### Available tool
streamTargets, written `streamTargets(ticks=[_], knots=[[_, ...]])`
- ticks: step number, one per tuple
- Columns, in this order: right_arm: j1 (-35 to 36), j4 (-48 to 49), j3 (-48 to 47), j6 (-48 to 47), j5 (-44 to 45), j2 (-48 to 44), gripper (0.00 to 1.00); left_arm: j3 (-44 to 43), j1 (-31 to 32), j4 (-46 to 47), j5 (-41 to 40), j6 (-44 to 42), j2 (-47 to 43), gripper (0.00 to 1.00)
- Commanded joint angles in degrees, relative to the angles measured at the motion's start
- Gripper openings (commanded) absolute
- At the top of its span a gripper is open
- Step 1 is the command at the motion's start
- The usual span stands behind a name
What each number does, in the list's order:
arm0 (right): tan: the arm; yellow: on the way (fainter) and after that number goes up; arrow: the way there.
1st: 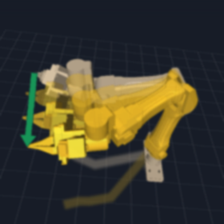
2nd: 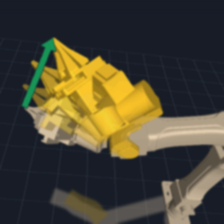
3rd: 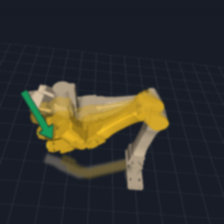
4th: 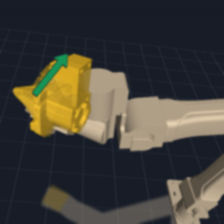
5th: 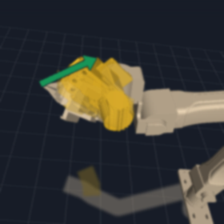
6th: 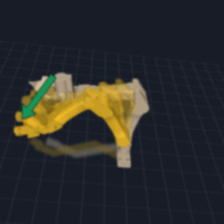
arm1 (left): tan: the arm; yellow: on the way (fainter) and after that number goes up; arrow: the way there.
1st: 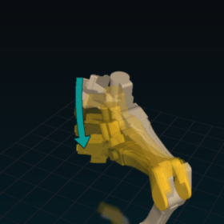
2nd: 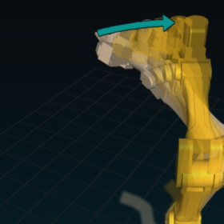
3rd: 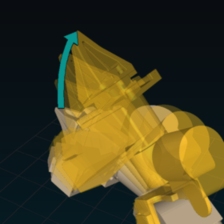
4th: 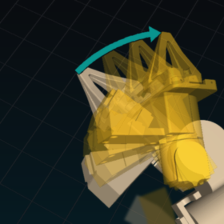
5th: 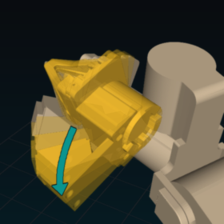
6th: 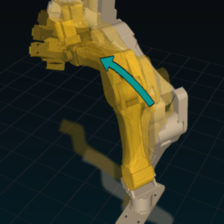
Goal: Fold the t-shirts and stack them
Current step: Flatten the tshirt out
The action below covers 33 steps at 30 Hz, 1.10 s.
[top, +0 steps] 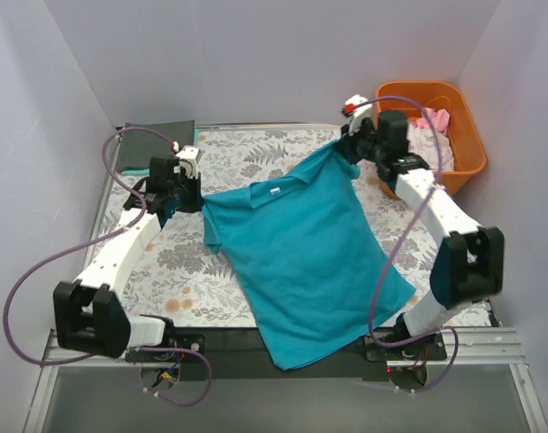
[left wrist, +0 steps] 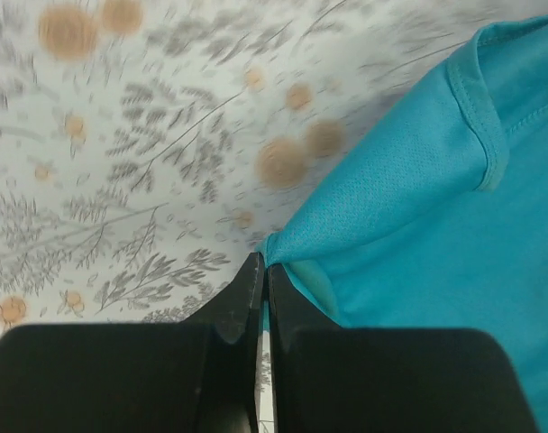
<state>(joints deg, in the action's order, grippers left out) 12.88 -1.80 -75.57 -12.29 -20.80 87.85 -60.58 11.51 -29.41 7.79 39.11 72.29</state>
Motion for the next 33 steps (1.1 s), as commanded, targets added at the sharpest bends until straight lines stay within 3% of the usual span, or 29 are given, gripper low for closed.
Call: streamTargets(ticks=[1, 2, 3, 4, 5, 6, 7, 9, 10, 11, 14, 17, 18, 20, 21, 24, 27, 33], knots=[[4.5, 1.9, -7.0, -4.9, 6.7, 9.8, 0.16, 1.3, -5.2, 4.4, -4.3, 3.1, 5.9, 0.0], [5.0, 0.1, -10.4, -4.8, 7.6, 16.1, 0.29, 1.3, -8.7, 4.3, -4.5, 3.6, 8.4, 0.0], [5.6, -1.8, -17.7, -4.7, 9.0, 19.3, 0.63, 0.9, -10.8, 3.6, -4.4, 4.8, 13.8, 0.0], [5.8, -9.8, -23.2, -4.6, 10.0, 22.4, 0.72, 0.2, -13.5, 2.6, -2.1, 5.2, 16.2, 0.0], [5.7, -13.3, -27.7, -3.9, 10.7, 26.8, 0.79, -1.3, -17.9, 0.2, -0.8, 5.4, 18.7, 0.0], [5.7, -17.1, -33.7, -4.0, 11.6, 28.1, 0.81, -1.9, -20.0, -1.1, 0.5, 5.6, 21.6, 0.12], [5.4, -19.8, -34.8, -4.1, 11.4, 28.4, 0.82, -2.4, -21.9, -3.0, 4.2, 5.9, 22.6, 0.17], [5.2, -23.7, -32.5, -5.8, 9.8, 24.1, 0.84, -2.8, -27.0, -4.2, 8.5, 5.5, 22.9, 0.26], [5.2, -24.2, -27.7, -6.4, 8.5, 21.9, 0.88, -2.6, -28.1, -4.4, 9.6, 4.8, 21.6, 0.37], [5.2, -26.0, -24.8, -7.1, 7.4, 17.2, 0.89, -2.4, -29.1, -4.3, 10.1, 4.0, 20.8, 0.4], [5.8, -33.2, -15.6, -11.3, 1.4, 9.4, 0.87, -1.7, -29.3, -3.8, 11.1, -0.1, 16.2, 0.43], [7.8, -37.8, -5.7, -14.7, 1.8, 5.2, 0.74, -0.8, -27.2, -3.8, 15.0, -6.5, 13.0, 0.53], [8.6, -39.6, -2.9, -15.1, 3.0, 4.7, 0.63, -0.4, -25.9, -4.0, 15.1, -8.2, 12.6, 0.53], [8.6, -40.1, 4.1, -15.3, 3.8, 4.2, 0.54, 0.6, -21.4, -4.5, 14.6, -11.4, 11.5, 0.48], [8.8, -40.4, 5.9, -15.2, 4.5, 4.4, 0.45, 1.2, -19.8, -4.6, 14.1, -14.0, 11.2, 0.47], [8.7, -40.3, 10.6, -15.6, 9.3, 6.4, 0.34, 3.6, -14.0, -4.4, 12.6, -16.7, 10.9, 0.43], [8.6, -38.9, 13.1, -15.9, 12.4, 9.2, 0.28, 5.1, -9.8, -4.6, 11.0, -16.4, 13.6, 0.4], [8.0, -34.8, 14.4, -16.8, 19.6, 14.2, 0.23, 6.7, -10.0, -3.1, 0.2, -15.0, 17.9, 0.31]])
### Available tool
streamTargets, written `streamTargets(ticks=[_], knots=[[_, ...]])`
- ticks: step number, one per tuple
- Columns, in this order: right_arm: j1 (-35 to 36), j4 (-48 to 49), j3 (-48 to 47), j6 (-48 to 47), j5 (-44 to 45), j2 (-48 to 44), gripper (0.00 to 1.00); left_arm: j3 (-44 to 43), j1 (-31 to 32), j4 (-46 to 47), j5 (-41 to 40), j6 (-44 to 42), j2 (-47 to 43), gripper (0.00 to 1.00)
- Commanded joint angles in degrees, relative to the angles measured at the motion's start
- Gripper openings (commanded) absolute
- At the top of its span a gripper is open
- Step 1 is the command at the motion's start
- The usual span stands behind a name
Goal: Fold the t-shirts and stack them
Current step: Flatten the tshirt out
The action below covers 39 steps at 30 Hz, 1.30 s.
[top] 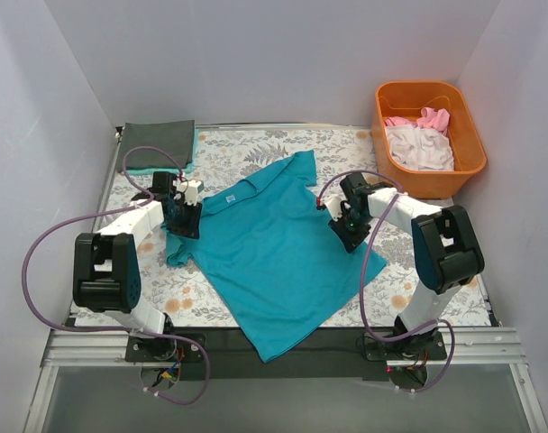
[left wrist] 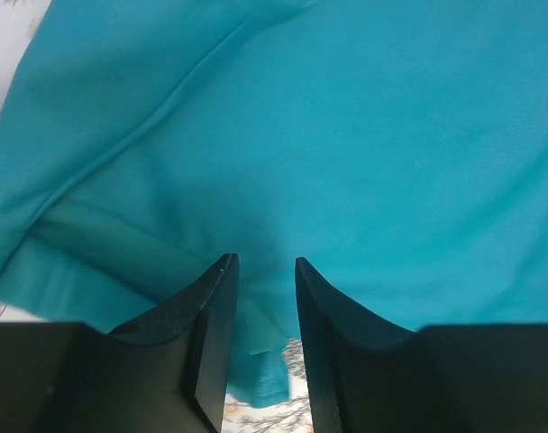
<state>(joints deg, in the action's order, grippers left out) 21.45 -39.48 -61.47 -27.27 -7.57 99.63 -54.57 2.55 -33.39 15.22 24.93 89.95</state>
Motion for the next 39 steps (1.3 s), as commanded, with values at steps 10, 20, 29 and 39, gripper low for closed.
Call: streamTargets(ticks=[10, 20, 29, 39], knots=[[-7.1, 6.2, -14.2, -6.7, 15.0, 17.5, 0.18, 8.6, -12.6, -3.0, -15.8, -6.6, -3.9, 0.3], [-5.1, 2.0, -26.8, -6.0, 2.2, 6.5, 0.38, -3.9, -11.5, -9.3, 9.3, -8.1, -12.4, 0.41], [-2.4, -2.0, -16.2, -0.3, 0.4, 6.4, 0.32, -8.5, 1.9, 4.0, 0.5, -0.4, 3.6, 0.43], [-3.8, 3.3, -22.4, -3.9, 9.8, 20.7, 0.29, 8.4, 2.1, 3.6, -6.5, 1.9, -1.9, 0.32]])
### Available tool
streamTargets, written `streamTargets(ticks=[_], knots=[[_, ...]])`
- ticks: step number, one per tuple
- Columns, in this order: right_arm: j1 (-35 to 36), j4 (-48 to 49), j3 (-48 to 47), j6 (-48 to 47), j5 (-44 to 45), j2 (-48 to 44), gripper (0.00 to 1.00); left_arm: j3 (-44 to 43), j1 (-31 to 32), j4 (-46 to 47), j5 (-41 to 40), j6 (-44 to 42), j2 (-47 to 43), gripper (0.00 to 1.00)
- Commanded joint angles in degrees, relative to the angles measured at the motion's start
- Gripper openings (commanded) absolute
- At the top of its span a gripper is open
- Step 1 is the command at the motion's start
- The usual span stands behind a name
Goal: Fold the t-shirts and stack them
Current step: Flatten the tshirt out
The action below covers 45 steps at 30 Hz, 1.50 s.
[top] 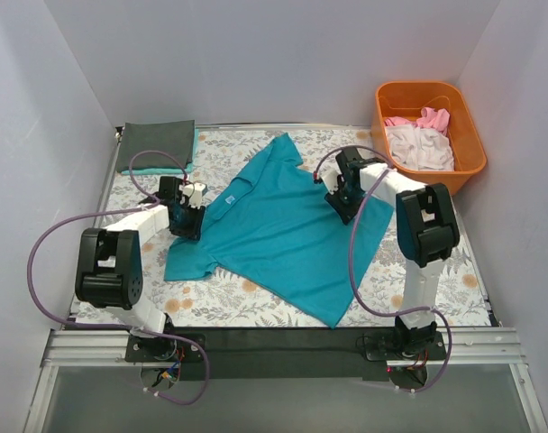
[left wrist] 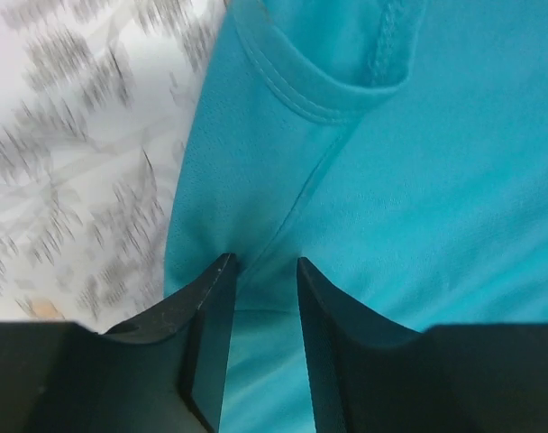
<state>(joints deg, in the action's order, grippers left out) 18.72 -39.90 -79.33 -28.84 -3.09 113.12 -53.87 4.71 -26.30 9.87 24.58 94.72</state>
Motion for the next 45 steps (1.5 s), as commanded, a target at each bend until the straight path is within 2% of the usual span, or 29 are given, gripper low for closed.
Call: streamTargets(ticks=[1, 4, 5, 7, 10, 13, 17, 21, 23, 27, 33, 34, 37, 38, 40, 45], knots=[[-1.0, 3.9, -5.9, -2.5, 5.7, 8.9, 0.29, 9.3, -0.1, -4.1, -0.3, 2.9, -7.8, 0.31], [-1.0, 4.7, -15.7, -3.2, 6.6, 12.4, 0.3, 11.9, 1.3, -7.8, -0.7, 2.8, -13.9, 0.29], [-1.0, 4.7, -15.8, -3.2, 6.6, 12.9, 0.3, 11.9, 1.4, -7.8, -0.2, 2.5, -15.2, 0.3], [-0.9, 4.6, -20.1, -3.2, 6.9, 13.8, 0.32, 9.5, 1.4, -10.8, 1.7, 1.7, -16.8, 0.36], [-0.9, 4.3, -21.7, -3.0, 6.3, 11.1, 0.36, 3.2, 1.4, -13.2, 6.6, 0.2, -18.1, 0.43], [-0.9, 2.5, -18.6, -2.2, 3.8, 4.4, 0.38, -2.3, 3.1, -12.2, 7.3, 0.1, -17.1, 0.5], [-1.0, -1.5, -11.3, -0.4, -0.4, -3.6, 0.39, -4.9, 7.0, -9.5, 3.1, 0.7, -12.4, 0.5], [-1.0, -6.0, -2.6, 1.2, -6.6, -7.9, 0.34, -6.9, 11.3, -6.8, -3.2, 1.7, -6.2, 0.49], [-0.9, -9.3, 0.9, 1.8, -10.4, -9.0, 0.31, -9.0, 13.6, -6.7, -6.3, 1.9, -1.4, 0.45], [-0.9, -10.8, 5.0, 2.1, -13.9, -8.8, 0.24, -10.5, 15.0, -6.2, -8.9, 1.7, 1.8, 0.41], [-0.8, -9.7, 11.5, 1.9, -13.7, -5.6, 0.19, -10.4, 15.4, -5.3, -14.6, 1.9, 4.2, 0.16], [-0.9, -9.4, 12.7, 1.8, -13.4, -5.2, 0.19, -10.2, 15.4, -5.2, -15.3, 1.7, 4.0, 0.1], [-0.9, -8.1, 14.3, 1.5, -11.1, -3.5, 0.17, -8.5, 14.6, -4.9, -16.2, 1.0, 2.1, 0.01], [-1.0, -7.7, 14.6, 1.4, -10.4, -3.2, 0.17, -7.9, 14.2, -4.7, -16.5, 0.7, 1.4, 0.0], [-1.1, -6.8, 15.7, 1.2, -9.3, -2.9, 0.17, -5.6, 8.2, -3.6, -16.3, -0.6, -1.7, 0.0], [-1.1, -6.5, 16.6, 0.8, -8.4, -3.4, 0.16, -5.3, 3.6, -3.1, -14.2, -1.7, -4.2, 0.0]])
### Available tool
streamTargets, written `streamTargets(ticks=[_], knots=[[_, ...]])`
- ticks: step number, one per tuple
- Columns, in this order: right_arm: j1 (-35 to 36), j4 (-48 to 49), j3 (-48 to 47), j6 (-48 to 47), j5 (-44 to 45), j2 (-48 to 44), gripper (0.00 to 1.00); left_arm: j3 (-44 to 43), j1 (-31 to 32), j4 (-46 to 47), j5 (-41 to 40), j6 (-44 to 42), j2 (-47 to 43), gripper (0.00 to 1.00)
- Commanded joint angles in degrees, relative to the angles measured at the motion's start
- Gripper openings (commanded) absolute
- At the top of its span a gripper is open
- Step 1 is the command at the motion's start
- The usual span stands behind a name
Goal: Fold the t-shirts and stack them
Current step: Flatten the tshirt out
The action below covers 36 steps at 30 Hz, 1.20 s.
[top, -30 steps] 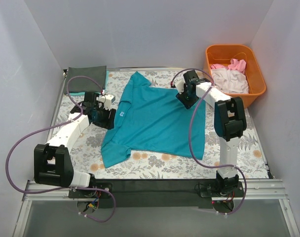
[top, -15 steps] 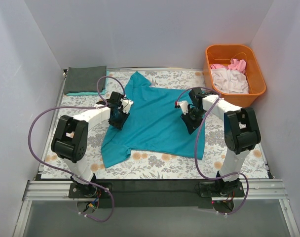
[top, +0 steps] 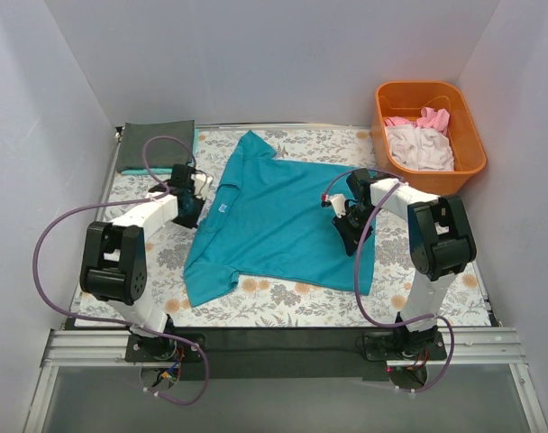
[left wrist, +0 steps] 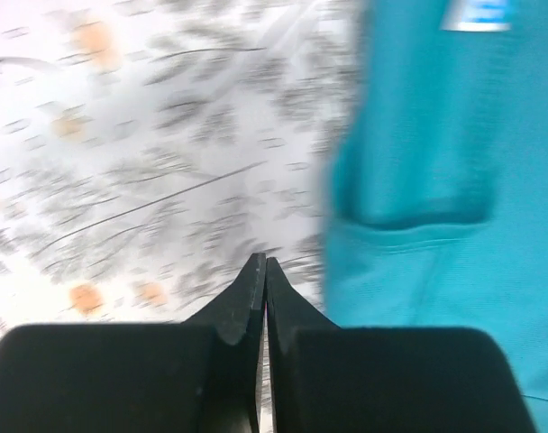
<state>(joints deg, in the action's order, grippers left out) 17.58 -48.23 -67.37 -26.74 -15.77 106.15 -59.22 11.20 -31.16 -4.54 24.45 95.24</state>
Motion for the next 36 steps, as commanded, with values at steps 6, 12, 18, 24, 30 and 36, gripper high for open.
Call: streamTargets(ticks=[6, 12, 18, 24, 30, 36], knots=[[0.0, 2.0, 4.7, -1.6, 4.6, 3.0, 0.16, -1.7, -3.0, -2.1, 13.5, -3.4, -8.0, 0.33], [0.0, 1.7, 4.4, -1.2, 4.4, 2.9, 0.16, -3.1, 3.6, -2.3, 14.8, -4.4, -5.5, 0.5], [0.0, 1.7, 4.4, -1.3, 5.0, 2.7, 0.16, -5.6, 5.4, -1.7, 11.6, -3.5, 1.8, 0.43], [-0.1, 1.7, 4.4, -1.6, 5.7, 3.2, 0.16, -6.2, 5.7, -1.9, 10.3, -4.1, 5.4, 0.25], [-0.4, 1.7, 4.5, -2.0, 6.2, 3.4, 0.16, -3.6, 4.1, -0.8, 8.5, -3.5, 2.3, 0.0], [-0.9, 1.7, 4.6, -2.3, 6.5, 3.5, 0.16, -2.4, -5.2, 0.0, 9.8, -2.4, -1.1, 0.0]])
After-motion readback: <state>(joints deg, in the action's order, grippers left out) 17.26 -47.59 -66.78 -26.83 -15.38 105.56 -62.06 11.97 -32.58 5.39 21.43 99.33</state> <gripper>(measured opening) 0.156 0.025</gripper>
